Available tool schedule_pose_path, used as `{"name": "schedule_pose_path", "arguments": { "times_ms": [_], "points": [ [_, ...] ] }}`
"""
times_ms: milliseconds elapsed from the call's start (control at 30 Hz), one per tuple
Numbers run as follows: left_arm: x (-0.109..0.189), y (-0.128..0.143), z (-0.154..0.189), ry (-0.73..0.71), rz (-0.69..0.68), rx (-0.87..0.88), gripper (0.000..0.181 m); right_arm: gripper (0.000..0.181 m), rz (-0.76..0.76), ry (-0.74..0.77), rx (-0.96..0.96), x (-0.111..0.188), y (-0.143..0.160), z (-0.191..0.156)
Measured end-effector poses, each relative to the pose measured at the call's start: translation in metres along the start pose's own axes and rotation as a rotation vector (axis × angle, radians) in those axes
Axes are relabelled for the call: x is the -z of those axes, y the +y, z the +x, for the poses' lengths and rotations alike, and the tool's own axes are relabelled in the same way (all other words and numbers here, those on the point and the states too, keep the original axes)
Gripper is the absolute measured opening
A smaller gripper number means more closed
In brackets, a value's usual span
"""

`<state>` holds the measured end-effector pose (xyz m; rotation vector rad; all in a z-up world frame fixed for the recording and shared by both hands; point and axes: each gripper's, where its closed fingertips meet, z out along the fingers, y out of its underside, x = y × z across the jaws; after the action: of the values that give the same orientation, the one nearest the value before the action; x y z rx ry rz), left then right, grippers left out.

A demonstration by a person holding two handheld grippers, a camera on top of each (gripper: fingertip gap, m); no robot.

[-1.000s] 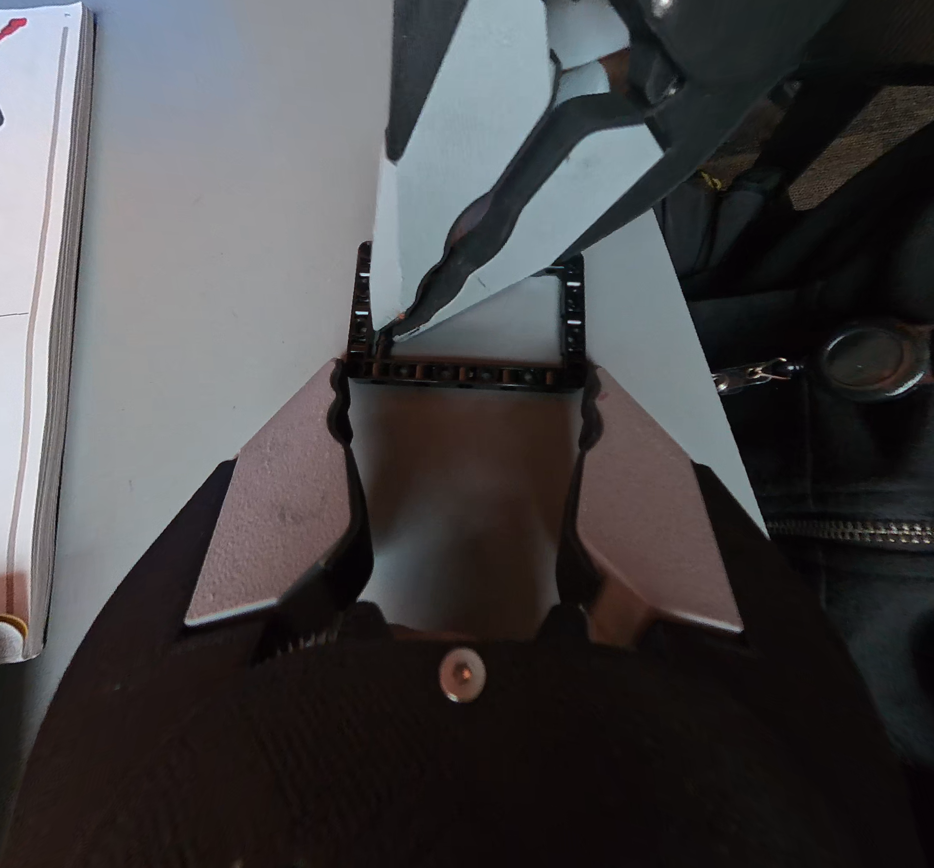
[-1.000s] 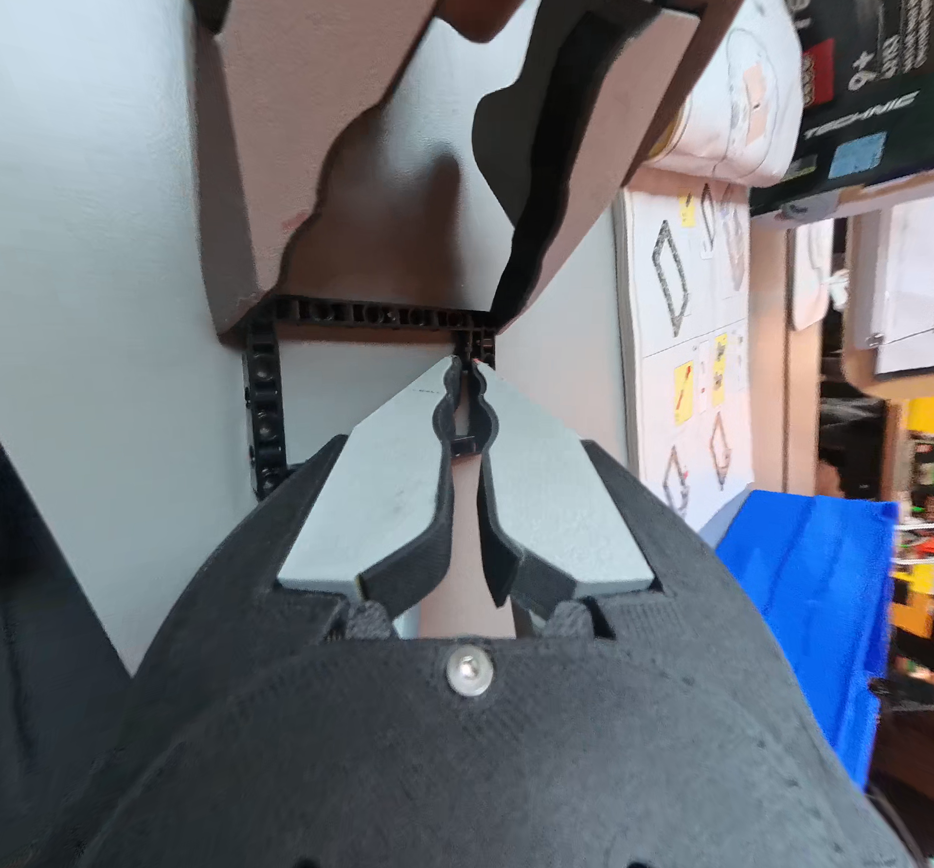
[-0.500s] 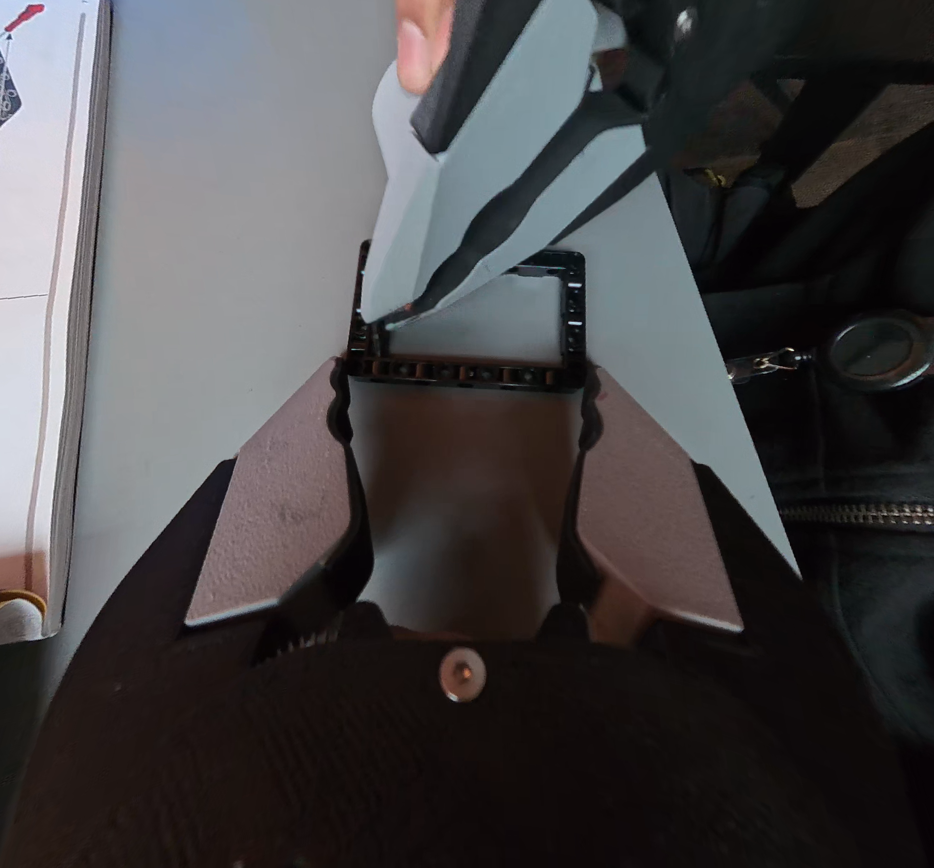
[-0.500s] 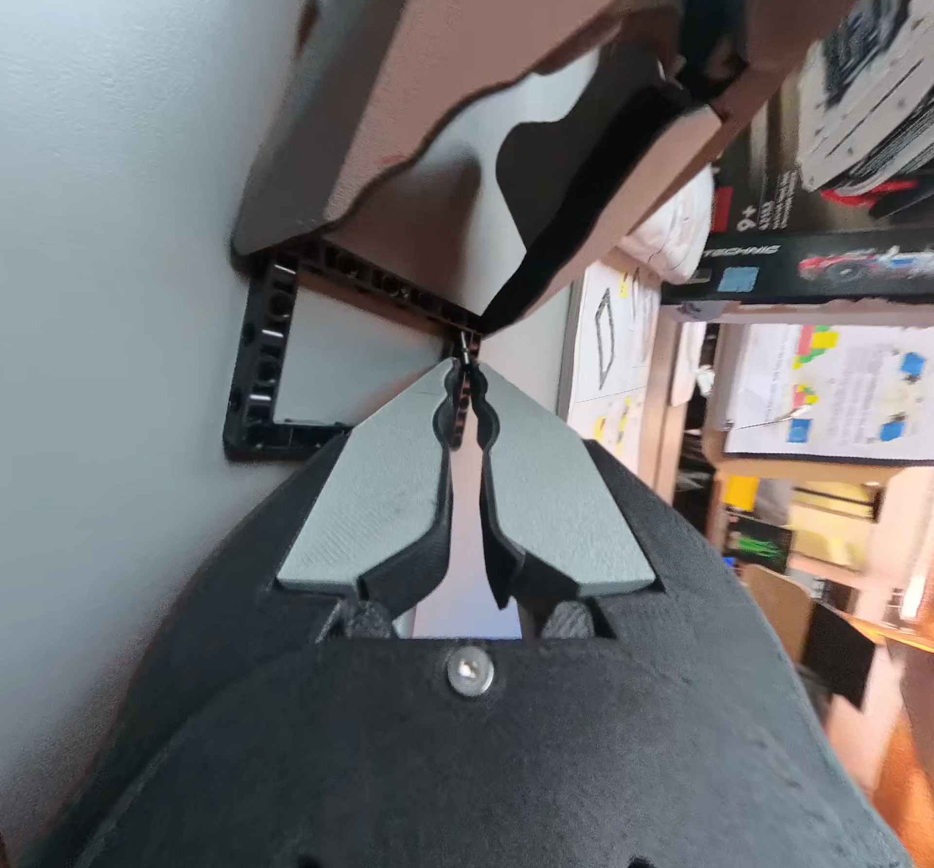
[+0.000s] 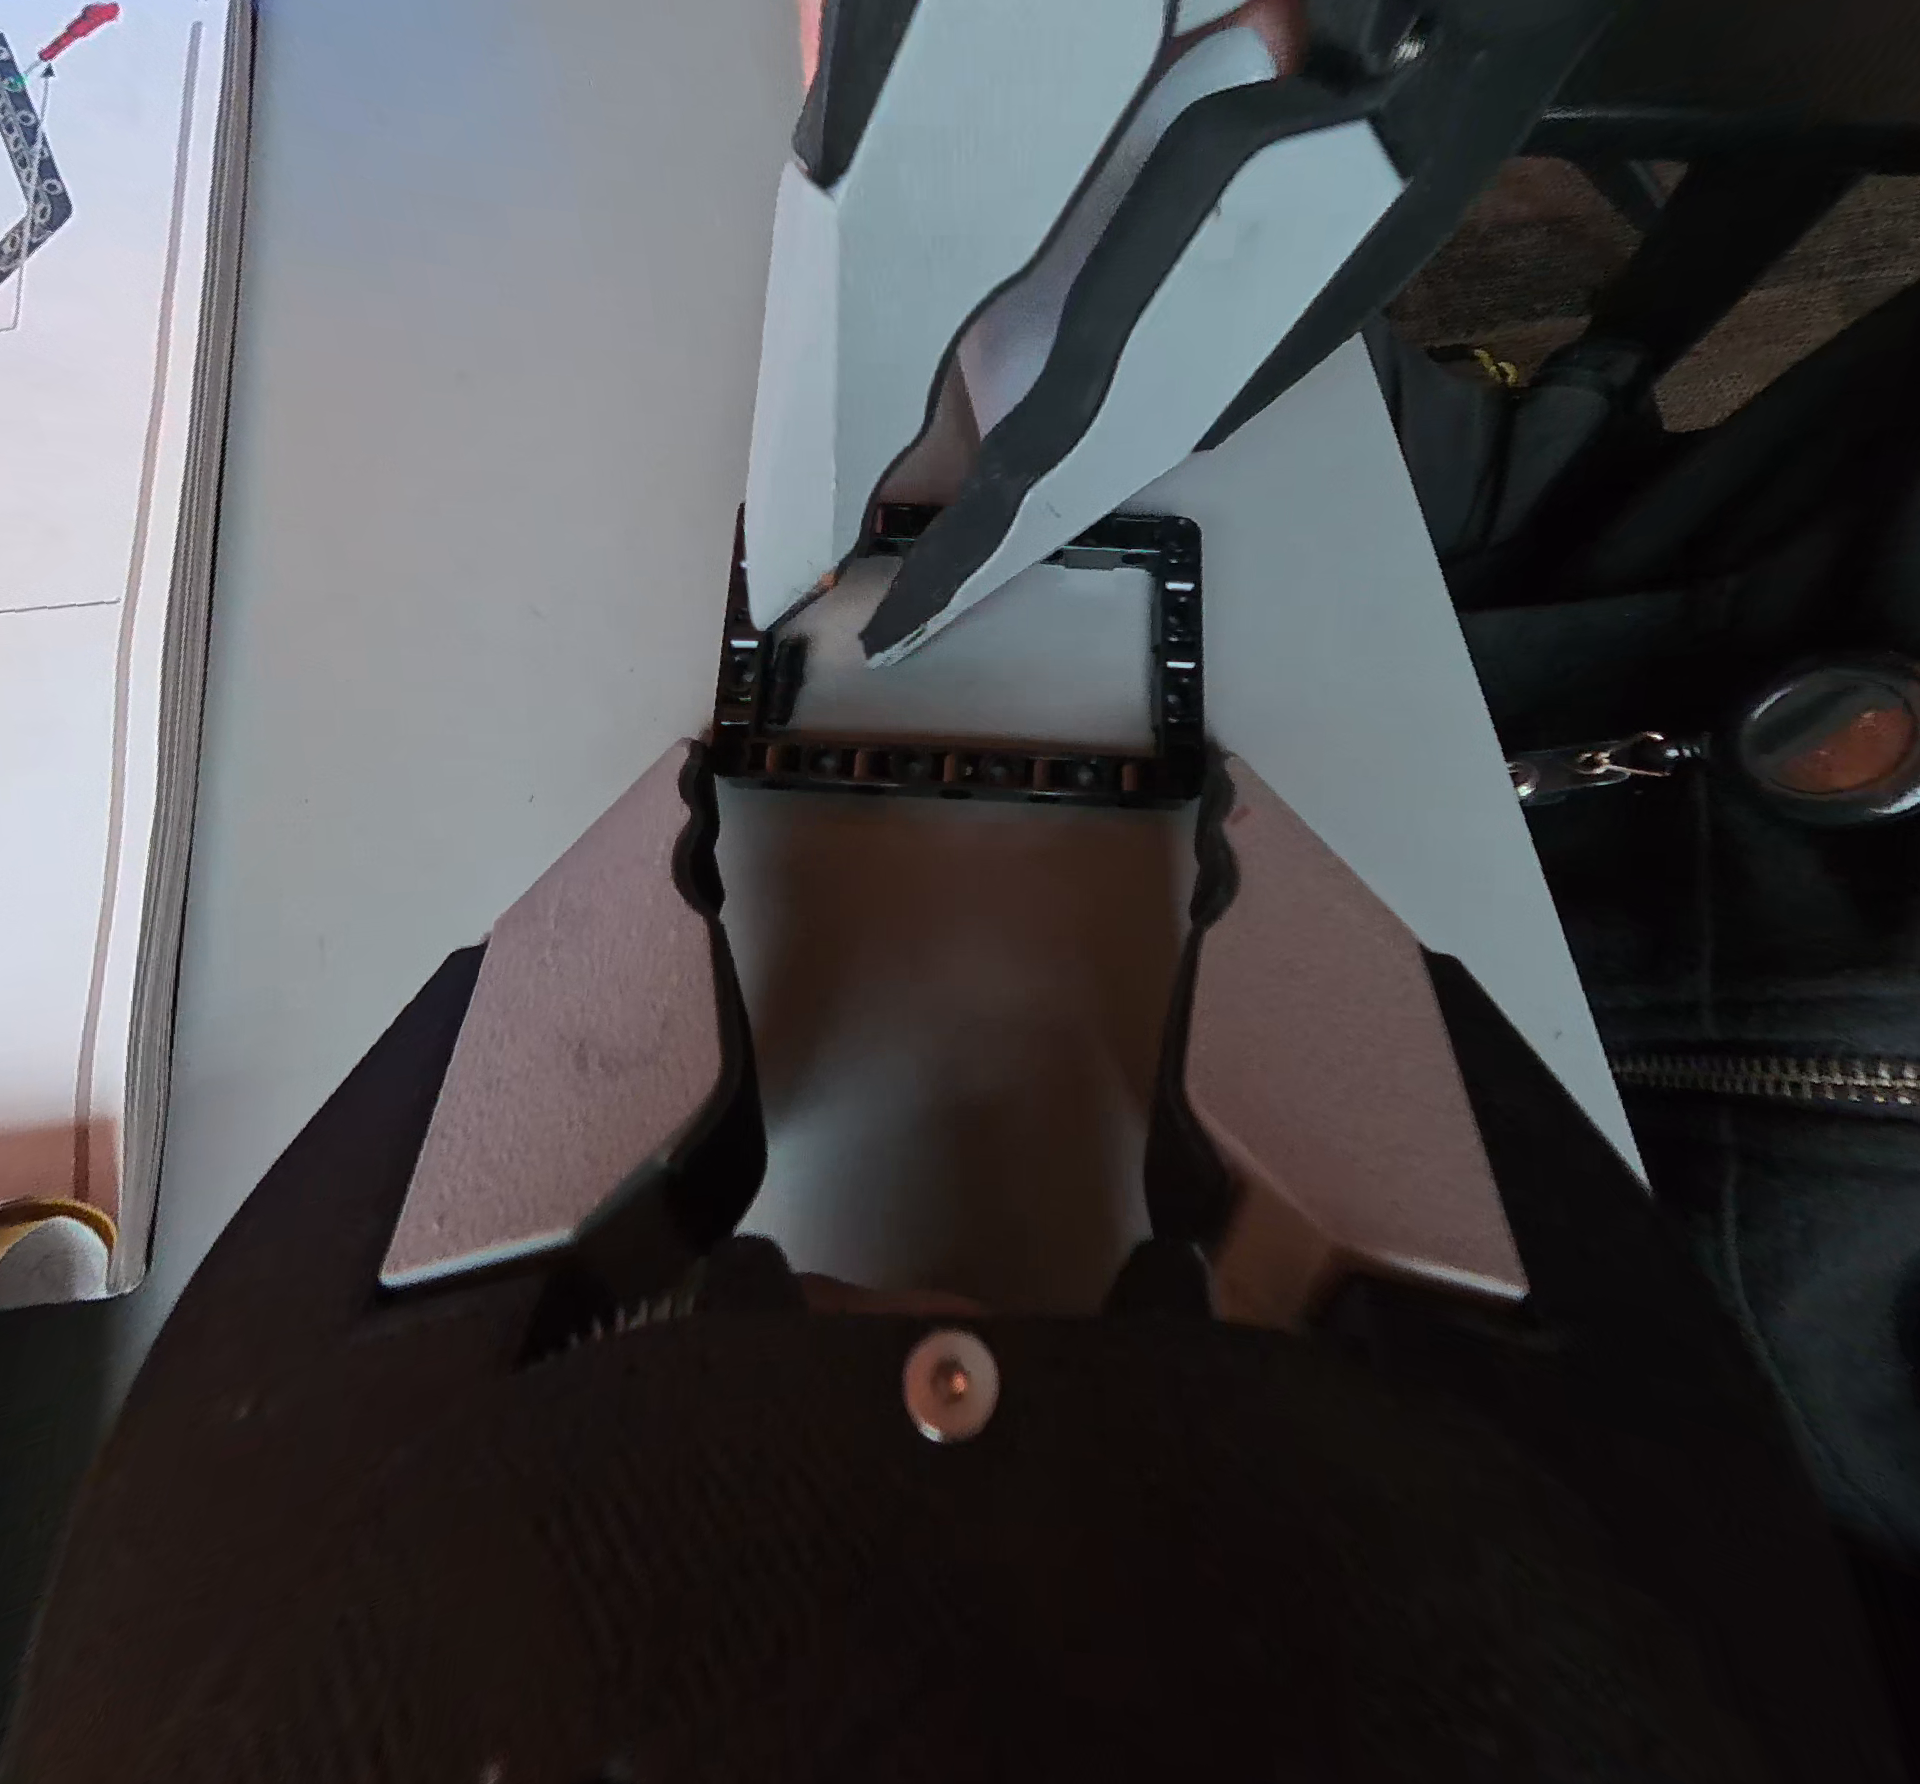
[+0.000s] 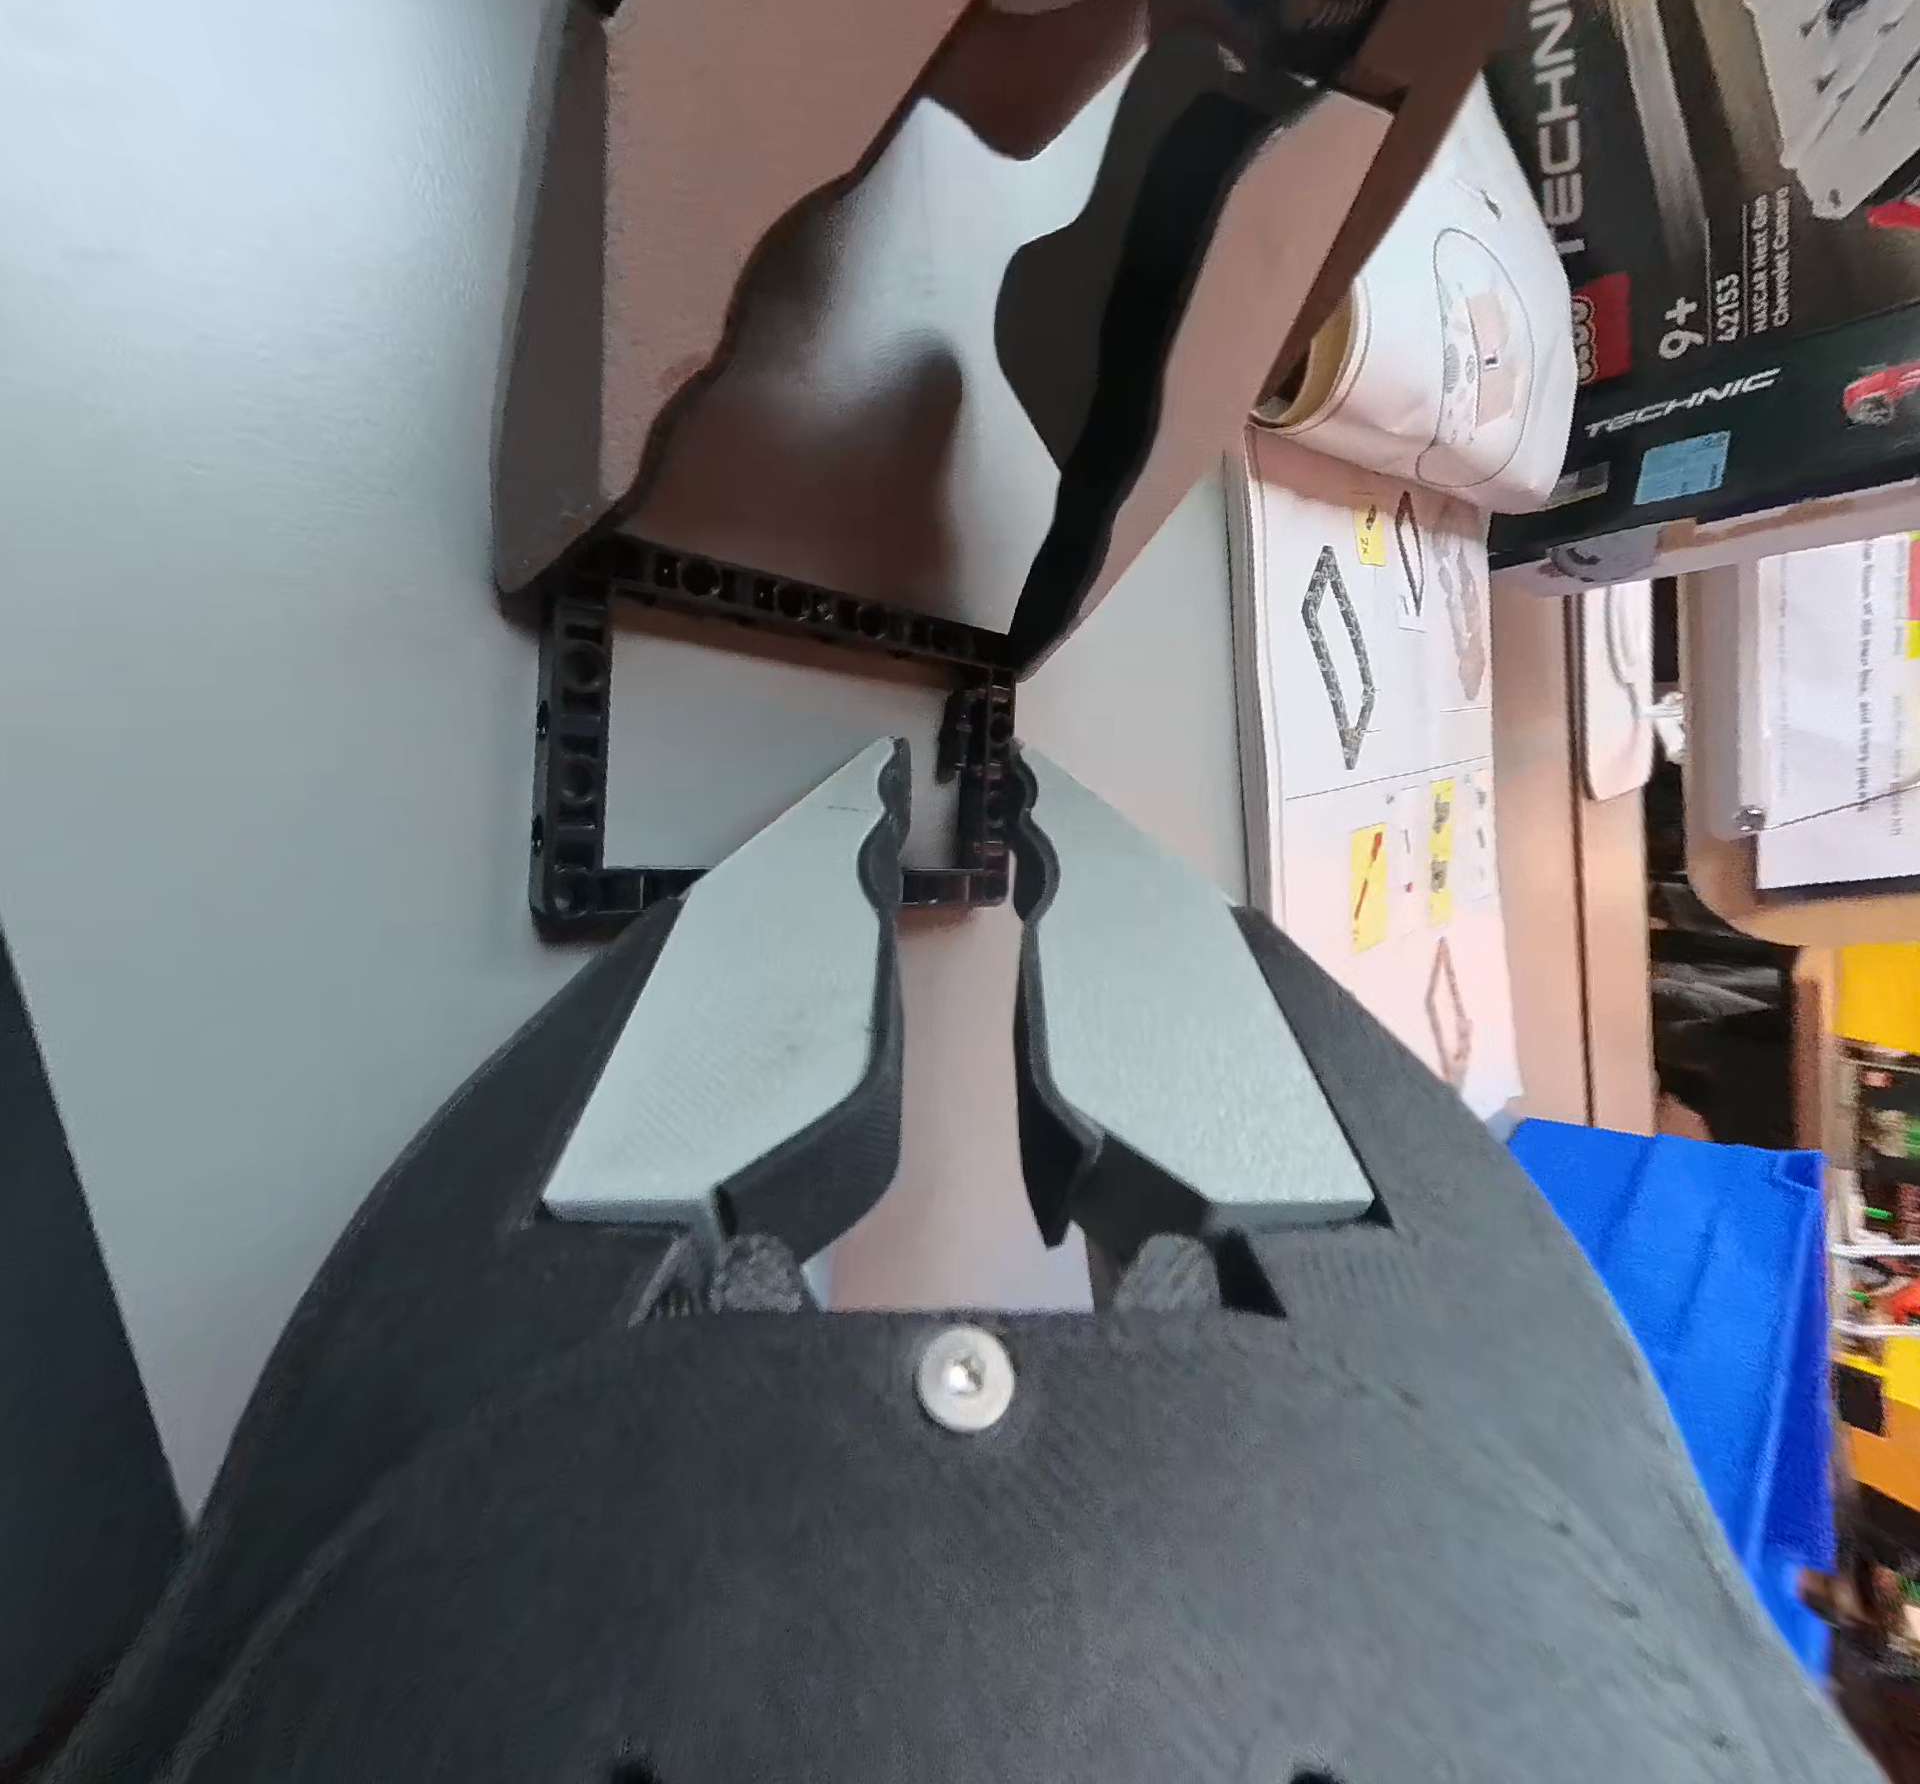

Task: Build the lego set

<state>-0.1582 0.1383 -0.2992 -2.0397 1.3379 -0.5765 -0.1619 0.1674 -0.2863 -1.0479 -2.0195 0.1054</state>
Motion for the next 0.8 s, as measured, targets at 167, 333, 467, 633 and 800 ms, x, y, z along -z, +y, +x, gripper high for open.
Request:
{"name": "schedule_pose_path", "arguments": {
  "times_ms": [167,333,467,633,800],
  "points": [
    [0.000,0.000,0.000,0.004,-0.006,-0.006,0.091,0.025,0.065,-0.058,-0.252,0.007,0.005,0.008],
    [0.002,-0.001,-0.002,-0.014,-0.012,-0.019,0.091,0.036,0.135,-0.154,-0.562,0.014,0.021,0.010],
    [0.008,0.000,0.002,-0.002,-0.007,-0.026,0.090,0.040,0.187,-0.215,-0.694,0.019,0.024,0.008],
    [0.021,-0.004,0.001,-0.002,0.051,0.006,0.091,0.046,0.240,-0.291,-0.786,0.025,0.019,0.005],
    [0.022,-0.003,0.001,-0.001,0.047,0.016,0.091,0.052,0.229,-0.370,-0.844,0.020,0.012,-0.002]
  ]
}}
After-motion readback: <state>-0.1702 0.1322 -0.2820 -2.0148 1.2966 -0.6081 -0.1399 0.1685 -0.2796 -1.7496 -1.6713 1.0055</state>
